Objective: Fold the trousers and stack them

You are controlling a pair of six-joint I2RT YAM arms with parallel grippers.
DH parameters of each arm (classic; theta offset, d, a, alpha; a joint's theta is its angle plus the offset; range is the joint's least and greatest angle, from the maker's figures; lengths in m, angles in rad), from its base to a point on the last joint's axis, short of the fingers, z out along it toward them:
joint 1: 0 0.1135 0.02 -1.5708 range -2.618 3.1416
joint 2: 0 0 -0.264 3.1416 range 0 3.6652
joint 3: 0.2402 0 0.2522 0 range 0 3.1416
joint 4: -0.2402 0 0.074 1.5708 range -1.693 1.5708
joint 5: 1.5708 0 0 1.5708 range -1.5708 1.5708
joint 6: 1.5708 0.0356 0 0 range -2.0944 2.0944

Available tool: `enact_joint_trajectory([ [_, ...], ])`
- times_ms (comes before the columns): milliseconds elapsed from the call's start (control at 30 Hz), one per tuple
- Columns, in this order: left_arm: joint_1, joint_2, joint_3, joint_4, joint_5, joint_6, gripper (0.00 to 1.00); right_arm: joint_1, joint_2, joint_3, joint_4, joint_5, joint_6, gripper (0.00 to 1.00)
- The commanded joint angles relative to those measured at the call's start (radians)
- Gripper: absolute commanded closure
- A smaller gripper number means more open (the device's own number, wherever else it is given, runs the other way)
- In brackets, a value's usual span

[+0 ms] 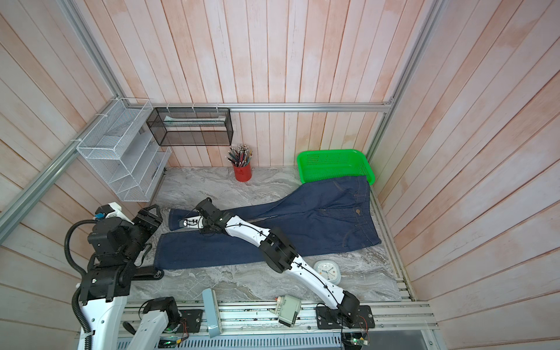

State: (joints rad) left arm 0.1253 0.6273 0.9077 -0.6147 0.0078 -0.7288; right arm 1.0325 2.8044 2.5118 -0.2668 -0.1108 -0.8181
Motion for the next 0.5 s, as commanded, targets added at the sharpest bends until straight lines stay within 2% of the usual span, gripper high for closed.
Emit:
enact_joint_trajectory([
  [0, 0.005, -0.001, 0.029, -0.030, -0.029, 0.018, 0.32, -0.004, -0.092, 0.003, -0.064, -0.092, 0.028, 1.00],
  [233, 0.005, 0.024, 0.041, -0.090, -0.033, 0.040, 0.30, -0.021, -0.323, -0.126, -0.274, -0.321, 0.104, 1.00],
  [467, 0.005, 0.039, 0.067, -0.164, -0.028, 0.062, 0.28, -0.041, -0.418, -0.157, -0.573, -0.503, 0.209, 1.00],
])
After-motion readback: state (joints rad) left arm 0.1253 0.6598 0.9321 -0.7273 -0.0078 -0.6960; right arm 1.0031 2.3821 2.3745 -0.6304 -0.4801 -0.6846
